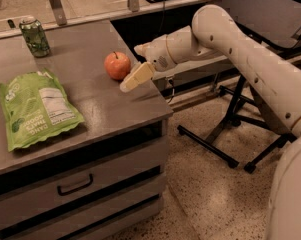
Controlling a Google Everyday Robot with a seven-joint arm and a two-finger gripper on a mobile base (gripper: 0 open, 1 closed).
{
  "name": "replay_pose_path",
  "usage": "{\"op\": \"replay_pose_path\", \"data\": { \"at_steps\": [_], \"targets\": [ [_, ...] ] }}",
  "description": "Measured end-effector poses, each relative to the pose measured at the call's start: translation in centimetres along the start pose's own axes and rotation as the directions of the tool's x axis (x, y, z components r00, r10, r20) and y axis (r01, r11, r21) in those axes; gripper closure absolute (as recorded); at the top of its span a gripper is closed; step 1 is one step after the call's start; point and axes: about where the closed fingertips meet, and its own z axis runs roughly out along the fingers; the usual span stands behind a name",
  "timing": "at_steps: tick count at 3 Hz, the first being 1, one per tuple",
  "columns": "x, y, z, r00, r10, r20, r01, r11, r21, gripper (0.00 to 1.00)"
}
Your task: Move apple near green can
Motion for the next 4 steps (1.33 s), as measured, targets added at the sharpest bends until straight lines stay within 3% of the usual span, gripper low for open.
{"op": "replay_pose_path", "data": {
  "at_steps": [1,2,3,4],
  "targets": [
    [-0.1,0.1,-0.1,1.0,-0.007,0.012,0.007,1.0,-0.002,0.0],
    [-1.6,-0.3,0.8,0.99,-0.087,0.11,0.092,0.9952,-0.035,0.0],
    [-1.5,-0.3,0.9,0.99,-0.087,0.11,0.091,0.9952,-0.036,0.0],
    [-1.6,-0.1,1.2,0.99,-0.087,0.11,0.092,0.9949,-0.041,0.15]
  ]
}}
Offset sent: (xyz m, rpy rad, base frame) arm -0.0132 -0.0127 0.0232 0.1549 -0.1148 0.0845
